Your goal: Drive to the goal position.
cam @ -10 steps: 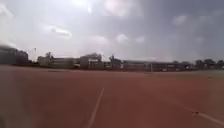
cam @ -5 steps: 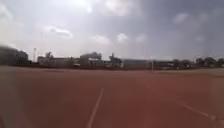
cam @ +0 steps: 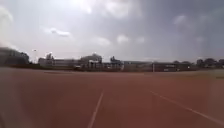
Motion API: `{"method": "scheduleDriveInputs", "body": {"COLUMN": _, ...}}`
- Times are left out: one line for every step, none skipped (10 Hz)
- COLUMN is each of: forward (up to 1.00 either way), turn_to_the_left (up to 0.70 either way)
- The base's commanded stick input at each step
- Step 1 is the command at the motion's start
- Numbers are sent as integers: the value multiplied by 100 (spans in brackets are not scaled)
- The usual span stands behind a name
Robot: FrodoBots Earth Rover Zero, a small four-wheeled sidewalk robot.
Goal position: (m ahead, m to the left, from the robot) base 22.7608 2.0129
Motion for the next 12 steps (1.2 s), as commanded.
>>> {"method": "scheduleDriveInputs", "body": {"forward": 70, "turn_to_the_left": 0}}
{"method": "scheduleDriveInputs", "body": {"forward": 70, "turn_to_the_left": 0}}
{"method": "scheduleDriveInputs", "body": {"forward": 70, "turn_to_the_left": 0}}
{"method": "scheduleDriveInputs", "body": {"forward": 70, "turn_to_the_left": 0}}
{"method": "scheduleDriveInputs", "body": {"forward": 70, "turn_to_the_left": 0}}
{"method": "scheduleDriveInputs", "body": {"forward": 70, "turn_to_the_left": 0}}
{"method": "scheduleDriveInputs", "body": {"forward": 70, "turn_to_the_left": 0}}
{"method": "scheduleDriveInputs", "body": {"forward": 70, "turn_to_the_left": 0}}
{"method": "scheduleDriveInputs", "body": {"forward": 70, "turn_to_the_left": 0}}
{"method": "scheduleDriveInputs", "body": {"forward": 70, "turn_to_the_left": 0}}
{"method": "scheduleDriveInputs", "body": {"forward": 70, "turn_to_the_left": 0}}
{"method": "scheduleDriveInputs", "body": {"forward": 70, "turn_to_the_left": 0}}
